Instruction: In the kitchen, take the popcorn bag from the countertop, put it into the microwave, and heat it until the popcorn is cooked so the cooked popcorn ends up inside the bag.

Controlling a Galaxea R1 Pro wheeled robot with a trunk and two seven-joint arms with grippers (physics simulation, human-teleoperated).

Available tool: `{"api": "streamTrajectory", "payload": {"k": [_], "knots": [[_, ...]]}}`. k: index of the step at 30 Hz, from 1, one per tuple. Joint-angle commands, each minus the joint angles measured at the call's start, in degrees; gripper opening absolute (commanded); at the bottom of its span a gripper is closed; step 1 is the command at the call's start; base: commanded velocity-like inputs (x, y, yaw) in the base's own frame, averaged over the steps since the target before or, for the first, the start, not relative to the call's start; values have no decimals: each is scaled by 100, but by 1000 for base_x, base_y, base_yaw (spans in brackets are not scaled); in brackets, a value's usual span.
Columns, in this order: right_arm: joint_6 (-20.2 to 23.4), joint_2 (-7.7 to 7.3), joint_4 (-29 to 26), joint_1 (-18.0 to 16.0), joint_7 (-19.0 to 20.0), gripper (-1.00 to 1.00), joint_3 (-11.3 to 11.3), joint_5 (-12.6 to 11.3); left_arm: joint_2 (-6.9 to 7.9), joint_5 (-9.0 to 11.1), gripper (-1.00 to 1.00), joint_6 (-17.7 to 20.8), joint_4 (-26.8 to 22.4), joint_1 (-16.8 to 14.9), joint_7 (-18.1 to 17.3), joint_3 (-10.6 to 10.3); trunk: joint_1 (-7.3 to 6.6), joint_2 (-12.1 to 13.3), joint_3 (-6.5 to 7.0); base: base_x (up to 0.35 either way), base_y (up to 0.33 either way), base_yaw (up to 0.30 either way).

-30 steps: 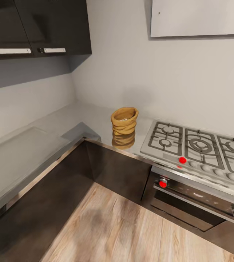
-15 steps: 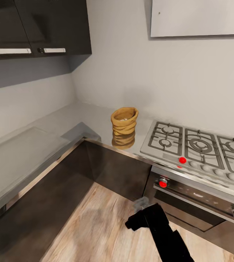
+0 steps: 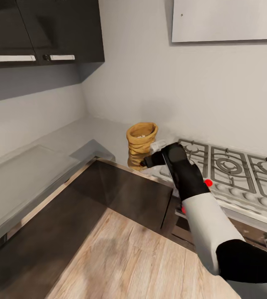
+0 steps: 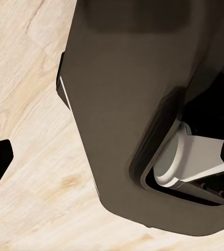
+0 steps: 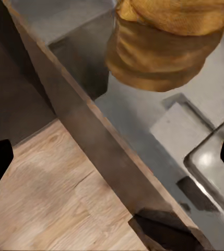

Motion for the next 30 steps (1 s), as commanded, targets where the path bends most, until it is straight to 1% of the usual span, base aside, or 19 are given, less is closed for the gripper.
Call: {"api": "streamTrajectory", "payload": {"k": [1,3,4,6,7,9,11,14,18,25,30], "knots": [[19,1,53,-123,-23,100,-38,65,-2,22,100,-16,0,-2,13,5,1,-5,-7,0,0,0],[19,1,316,-422,-226,100,-142,77,-2,23,100,-16,0,-2,13,10,1,-5,-7,0,0,0],[19,1,566,-631,-307,100,-264,80,0,25,100,-16,-1,-2,13,12,1,-5,-7,0,0,0],[19,1,1009,-945,-363,100,-491,82,3,28,100,-16,-4,-2,13,13,1,-5,-7,0,0,0],[19,1,1360,-1190,-386,100,-663,87,3,30,100,-16,-2,-2,13,14,1,-5,-7,0,0,0],[19,1,1635,-1397,-452,100,-817,106,4,31,100,-16,-3,-2,13,14,1,-5,-7,0,0,0],[19,1,1688,-1465,-592,100,-883,111,0,32,100,-16,-3,-2,13,14,1,-5,-7,0,0,0],[19,1,1693,-1491,-672,100,-916,110,-2,31,100,-16,-2,-2,13,14,1,-5,-7,0,0,0],[19,1,1553,-1498,-690,100,-916,110,-2,31,100,-16,0,-2,13,14,1,-5,-7,0,0,0],[19,1,1508,-1498,-685,100,-947,87,-2,26,100,-16,0,-2,13,14,1,-5,-7,0,0,0],[19,1,1337,-1498,-691,100,-939,91,4,24,100,-16,0,-2,11,8,1,-5,-7,49,33,0]]}}
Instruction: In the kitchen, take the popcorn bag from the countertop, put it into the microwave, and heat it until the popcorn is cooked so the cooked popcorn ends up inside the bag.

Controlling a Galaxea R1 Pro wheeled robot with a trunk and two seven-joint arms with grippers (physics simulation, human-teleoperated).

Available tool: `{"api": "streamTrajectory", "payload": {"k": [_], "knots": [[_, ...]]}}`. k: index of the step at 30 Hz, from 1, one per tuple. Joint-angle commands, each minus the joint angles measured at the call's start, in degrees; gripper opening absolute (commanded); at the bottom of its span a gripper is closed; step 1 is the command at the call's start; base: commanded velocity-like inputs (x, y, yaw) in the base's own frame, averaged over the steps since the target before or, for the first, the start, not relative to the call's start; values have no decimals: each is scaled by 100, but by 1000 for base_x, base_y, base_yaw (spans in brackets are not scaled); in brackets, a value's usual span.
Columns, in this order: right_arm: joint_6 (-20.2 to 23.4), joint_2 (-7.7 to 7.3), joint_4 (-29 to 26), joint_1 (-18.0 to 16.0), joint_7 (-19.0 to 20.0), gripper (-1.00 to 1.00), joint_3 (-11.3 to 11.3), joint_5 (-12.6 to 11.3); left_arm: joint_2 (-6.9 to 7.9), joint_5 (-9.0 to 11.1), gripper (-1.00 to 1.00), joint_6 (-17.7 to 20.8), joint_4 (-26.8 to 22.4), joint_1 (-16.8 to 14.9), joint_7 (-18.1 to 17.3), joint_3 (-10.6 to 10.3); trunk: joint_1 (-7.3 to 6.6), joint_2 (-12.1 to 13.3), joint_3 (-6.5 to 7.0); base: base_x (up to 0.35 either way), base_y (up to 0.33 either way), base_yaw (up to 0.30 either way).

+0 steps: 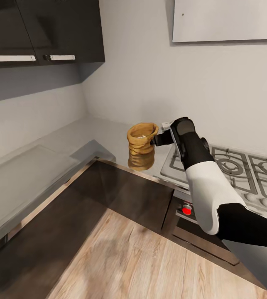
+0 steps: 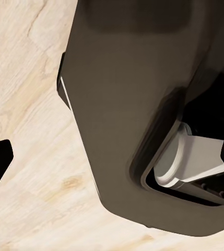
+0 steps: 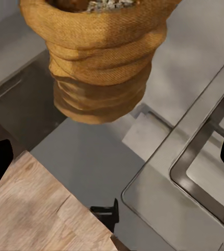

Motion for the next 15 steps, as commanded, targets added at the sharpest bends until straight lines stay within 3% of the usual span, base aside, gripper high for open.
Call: {"api": "streamTrajectory", "payload": {"k": [1,15], "knots": [[16,4,-22,-5,46,100,-6,69,-1,22,100,-15,-1,-2,8,3,3,-5,-7,213,180,0],[16,4,-510,-5,44,100,-20,45,0,26,100,-11,-1,-2,5,1,3,-5,-7,269,216,0]]}}
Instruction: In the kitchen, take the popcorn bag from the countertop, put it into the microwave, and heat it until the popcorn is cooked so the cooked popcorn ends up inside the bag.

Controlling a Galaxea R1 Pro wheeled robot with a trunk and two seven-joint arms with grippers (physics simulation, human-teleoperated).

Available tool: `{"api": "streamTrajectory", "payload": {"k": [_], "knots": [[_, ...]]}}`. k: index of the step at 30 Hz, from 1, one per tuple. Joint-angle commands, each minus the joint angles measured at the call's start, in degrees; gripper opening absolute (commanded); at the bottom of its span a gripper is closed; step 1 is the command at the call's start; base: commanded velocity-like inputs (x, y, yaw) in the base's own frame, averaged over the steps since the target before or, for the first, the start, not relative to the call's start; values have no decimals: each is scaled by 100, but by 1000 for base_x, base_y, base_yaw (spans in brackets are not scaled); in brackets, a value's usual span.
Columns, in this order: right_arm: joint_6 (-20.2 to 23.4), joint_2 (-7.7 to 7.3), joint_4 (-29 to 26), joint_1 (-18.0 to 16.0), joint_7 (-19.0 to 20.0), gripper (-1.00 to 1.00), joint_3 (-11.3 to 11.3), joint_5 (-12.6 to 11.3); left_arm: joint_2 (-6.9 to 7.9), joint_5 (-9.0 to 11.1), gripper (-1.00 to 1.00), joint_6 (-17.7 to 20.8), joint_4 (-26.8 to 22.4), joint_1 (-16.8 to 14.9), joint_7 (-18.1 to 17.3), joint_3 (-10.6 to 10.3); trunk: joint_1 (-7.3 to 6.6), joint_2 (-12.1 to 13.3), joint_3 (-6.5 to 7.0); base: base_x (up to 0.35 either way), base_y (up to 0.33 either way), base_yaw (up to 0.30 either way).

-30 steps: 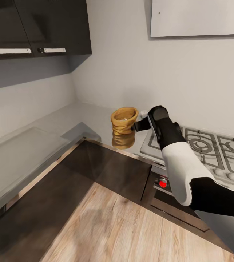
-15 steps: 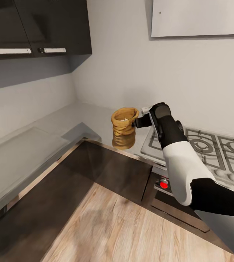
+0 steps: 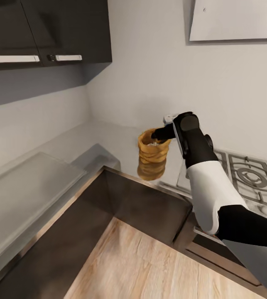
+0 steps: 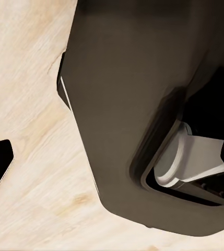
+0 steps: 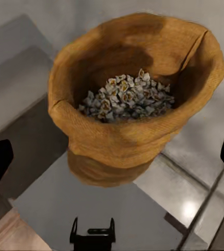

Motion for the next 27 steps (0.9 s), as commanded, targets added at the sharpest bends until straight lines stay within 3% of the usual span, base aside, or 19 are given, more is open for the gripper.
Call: {"api": "streamTrajectory", "payload": {"k": [1,9,14,16,17,18,27], "knots": [[16,5,-6,-5,50,100,-12,59,-2,23,100,-13,-1,-2,11,5,4,-5,-7,295,182,0],[16,5,75,-5,-32,100,-13,81,-2,25,100,-10,-1,-2,11,6,4,-5,-7,311,119,0],[16,5,157,-5,-606,100,-39,77,1,26,100,-10,-1,-2,18,13,4,-5,-7,175,19,0],[16,5,245,-5,-693,100,-170,77,-1,26,100,-10,-1,-2,17,14,4,-5,-7,21,2,0],[16,5,294,-3,-770,100,-303,76,-1,26,100,-10,-1,-2,19,14,4,-5,-7,8,1,0],[16,5,346,-4,-1124,100,-566,76,-2,30,100,-10,-3,-2,20,15,4,-5,-7,2,0,0],[16,5,467,0,-1290,100,-949,76,-2,35,100,-12,-6,-2,20,16,4,-5,-7,0,0,0]]}}
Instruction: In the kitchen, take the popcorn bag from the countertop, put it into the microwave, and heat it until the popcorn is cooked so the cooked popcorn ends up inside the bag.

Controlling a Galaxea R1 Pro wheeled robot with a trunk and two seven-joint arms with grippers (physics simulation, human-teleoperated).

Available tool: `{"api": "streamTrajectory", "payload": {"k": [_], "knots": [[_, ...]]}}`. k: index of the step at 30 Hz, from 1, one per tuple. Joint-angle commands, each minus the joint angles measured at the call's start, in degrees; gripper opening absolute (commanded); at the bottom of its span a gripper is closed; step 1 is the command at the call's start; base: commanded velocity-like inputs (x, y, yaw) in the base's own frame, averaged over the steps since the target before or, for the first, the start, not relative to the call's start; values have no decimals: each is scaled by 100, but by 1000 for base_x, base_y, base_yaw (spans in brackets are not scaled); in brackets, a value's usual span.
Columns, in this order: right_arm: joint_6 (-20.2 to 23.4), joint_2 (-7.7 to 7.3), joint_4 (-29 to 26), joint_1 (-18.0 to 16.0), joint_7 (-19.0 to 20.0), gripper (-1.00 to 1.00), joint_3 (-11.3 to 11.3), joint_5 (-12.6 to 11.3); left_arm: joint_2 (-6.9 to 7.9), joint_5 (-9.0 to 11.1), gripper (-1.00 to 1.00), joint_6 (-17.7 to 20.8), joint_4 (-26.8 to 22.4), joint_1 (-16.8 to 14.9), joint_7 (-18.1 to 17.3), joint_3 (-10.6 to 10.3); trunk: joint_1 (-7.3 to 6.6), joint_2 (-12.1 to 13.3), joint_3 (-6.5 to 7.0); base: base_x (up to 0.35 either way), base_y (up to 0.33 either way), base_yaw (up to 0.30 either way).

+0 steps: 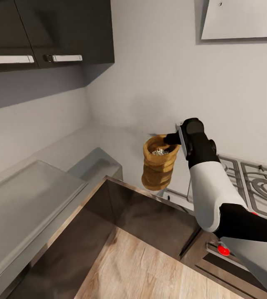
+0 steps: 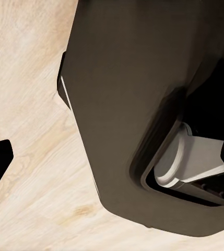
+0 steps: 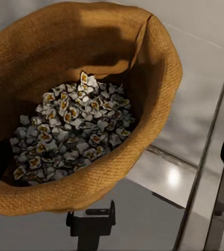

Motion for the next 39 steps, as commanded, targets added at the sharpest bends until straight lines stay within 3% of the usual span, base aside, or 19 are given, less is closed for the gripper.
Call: {"api": "streamTrajectory", "payload": {"k": [1,17,23,30,34,39], "knots": [[15,7,-2,-6,59,100,-50,60,-2,22,100,-16,2,-2,13,7,1,-6,-7,0,0,0],[15,7,332,-2,66,100,-85,43,-10,5,100,-22,-2,-2,13,5,1,-6,-7,0,0,0],[15,7,344,-2,60,100,-96,42,-11,4,100,-22,2,-2,13,5,1,-6,-7,0,196,0],[15,7,372,-2,54,100,-402,50,-11,4,100,-22,2,-2,13,5,1,-6,-7,0,36,0],[15,7,439,-2,52,100,-719,51,-11,4,100,-22,0,-2,13,5,1,-6,-7,0,1,0],[15,7,455,-2,51,100,-834,51,-11,4,100,-22,2,-2,13,5,1,-6,-7,0,0,0]]}}
